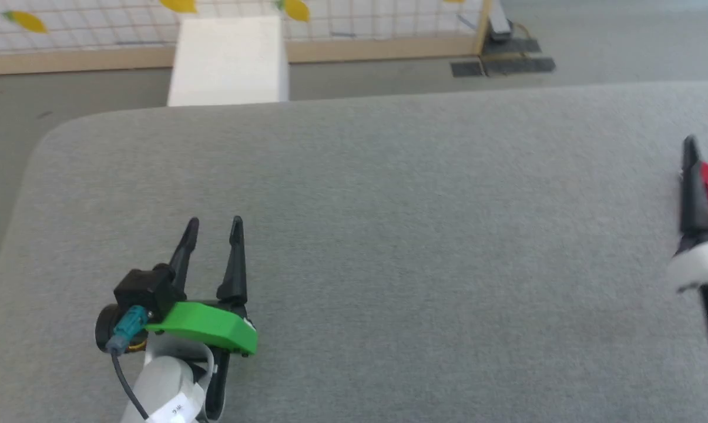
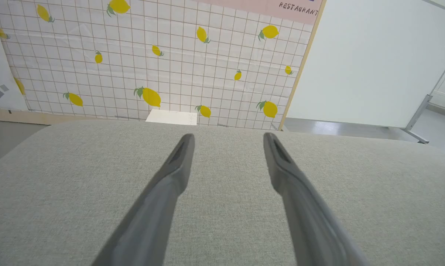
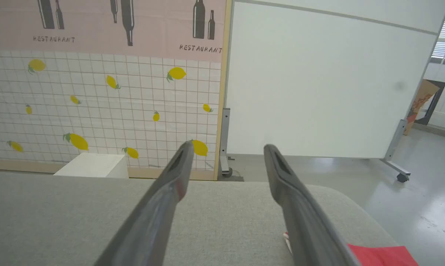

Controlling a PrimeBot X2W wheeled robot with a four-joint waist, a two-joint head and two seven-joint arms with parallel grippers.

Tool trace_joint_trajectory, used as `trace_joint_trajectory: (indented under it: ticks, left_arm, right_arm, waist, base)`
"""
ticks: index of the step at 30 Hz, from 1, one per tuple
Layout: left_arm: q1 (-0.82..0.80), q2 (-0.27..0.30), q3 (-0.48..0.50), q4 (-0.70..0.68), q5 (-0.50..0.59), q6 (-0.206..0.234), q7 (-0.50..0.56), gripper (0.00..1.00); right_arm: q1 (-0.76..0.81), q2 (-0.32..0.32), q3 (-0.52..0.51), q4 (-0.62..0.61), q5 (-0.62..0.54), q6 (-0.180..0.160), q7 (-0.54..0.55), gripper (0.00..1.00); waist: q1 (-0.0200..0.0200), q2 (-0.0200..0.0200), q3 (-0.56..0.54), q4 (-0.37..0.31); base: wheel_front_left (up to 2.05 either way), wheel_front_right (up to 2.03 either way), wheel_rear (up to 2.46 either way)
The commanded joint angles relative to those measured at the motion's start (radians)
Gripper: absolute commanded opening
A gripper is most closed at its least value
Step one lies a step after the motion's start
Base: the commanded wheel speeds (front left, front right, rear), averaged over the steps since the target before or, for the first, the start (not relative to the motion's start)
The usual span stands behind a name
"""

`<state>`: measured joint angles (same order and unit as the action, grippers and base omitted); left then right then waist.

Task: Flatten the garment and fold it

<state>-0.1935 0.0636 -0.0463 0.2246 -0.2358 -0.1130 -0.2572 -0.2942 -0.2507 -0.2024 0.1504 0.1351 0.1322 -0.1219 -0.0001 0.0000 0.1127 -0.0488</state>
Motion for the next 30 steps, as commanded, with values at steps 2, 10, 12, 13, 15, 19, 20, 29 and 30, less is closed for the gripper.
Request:
trace_joint_trajectory:
  ticks: [2,10,12,13,15,19,20,29,30]
  left_arm:
    - [0.014,-0.006,-0.010,0.017,-0.013,-0.003,-0.004,1.00]
    - [0.031,-0.011,-0.037,0.059,-0.019,-0.005,-0.004,1.00]
    - [0.036,-0.011,-0.041,0.068,-0.021,-0.005,-0.004,1.00]
    - [0.037,-0.012,-0.044,0.072,-0.023,-0.005,-0.004,1.00]
    - [0.040,-0.012,-0.049,0.078,-0.025,-0.005,-0.004,1.00]
    - [0.047,-0.013,-0.056,0.082,-0.027,-0.004,-0.004,1.00]
    - [0.050,-0.013,-0.058,0.083,-0.028,-0.003,-0.004,1.00]
    - [0.059,-0.013,-0.074,0.084,-0.043,0.006,-0.005,1.00]
    - [0.059,-0.013,-0.076,0.084,-0.045,0.008,-0.005,1.00]
  right_arm:
    - [0.078,0.054,0.003,-0.084,0.006,-0.002,0.014,1.00]
    - [0.253,0.172,0.016,-0.205,0.014,-0.002,-0.006,1.00]
    - [0.280,0.182,0.030,-0.209,0.010,-0.002,-0.013,1.00]
    - [0.290,0.185,0.032,-0.210,0.004,-0.002,-0.017,1.00]
    - [0.309,0.192,0.029,-0.206,0.002,-0.002,-0.022,1.00]
    - [0.337,0.198,0.045,-0.186,-0.004,-0.002,-0.026,1.00]
    - [0.344,0.199,0.050,-0.180,-0.008,-0.002,-0.029,1.00]
    - [0.373,0.200,0.090,-0.162,0.023,-0.002,-0.034,1.00]
    - [0.375,0.200,0.094,-0.163,0.025,-0.002,-0.032,1.00]
  waist:
    - [0.0001,0.0000,-0.067,0.072]
    - [0.0001,0.0000,-0.097,0.102]
    - [0.0001,0.0000,-0.101,0.104]
    - [0.0001,0.0000,-0.103,0.105]
    - [0.0001,0.0000,-0.108,0.108]
    - [0.0001,0.0000,-0.117,0.113]
    - [0.0001,0.0000,-0.119,0.115]
    - [0.0001,0.0000,-0.114,0.117]
    - [0.0001,0.0000,-0.114,0.117]
  base:
    - [0.00,0.00,0.00]
    - [0.00,0.00,0.00]
    - [0.00,0.00,0.00]
    - [0.00,0.00,0.00]
    - [0.00,0.00,0.00]
    - [0.00,0.00,0.00]
    - [0.00,0.00,0.00]
    - [0.00,0.00,0.00]
    - [0.00,0.00,0.00]
